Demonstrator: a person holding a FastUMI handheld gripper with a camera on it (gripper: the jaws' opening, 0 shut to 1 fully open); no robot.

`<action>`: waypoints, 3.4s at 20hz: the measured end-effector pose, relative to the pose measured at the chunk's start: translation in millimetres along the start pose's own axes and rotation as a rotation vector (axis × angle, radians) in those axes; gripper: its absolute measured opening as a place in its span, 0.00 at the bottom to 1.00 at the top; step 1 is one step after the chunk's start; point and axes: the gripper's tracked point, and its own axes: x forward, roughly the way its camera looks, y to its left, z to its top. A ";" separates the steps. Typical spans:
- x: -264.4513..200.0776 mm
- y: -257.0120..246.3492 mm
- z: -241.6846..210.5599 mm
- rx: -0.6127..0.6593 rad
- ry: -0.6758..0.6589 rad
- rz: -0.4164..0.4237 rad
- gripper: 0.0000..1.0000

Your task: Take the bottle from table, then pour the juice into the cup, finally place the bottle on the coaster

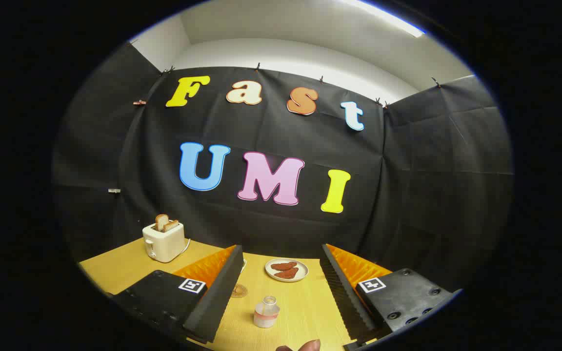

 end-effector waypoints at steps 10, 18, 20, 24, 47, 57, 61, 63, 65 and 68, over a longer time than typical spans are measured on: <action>-5.2 5.3 -7.9 0.014 0.005 -0.003 0.97; -5.6 -6.1 -1.9 0.045 -0.014 -0.013 0.97; -7.8 -12.7 -0.1 0.069 -0.025 -0.031 0.97; -15.7 -14.3 -6.6 0.100 -0.022 -0.016 0.97; 50.9 27.6 -183.0 0.093 -0.027 0.128 0.97; 74.3 34.9 -257.0 0.106 0.041 0.084 0.97; 79.5 35.9 -273.8 0.127 0.040 0.068 0.97; 83.0 38.1 -287.5 0.128 0.059 0.063 0.97; 85.4 39.2 -297.5 0.128 0.077 0.061 0.97; 90.8 39.0 -303.7 0.132 0.091 0.053 0.97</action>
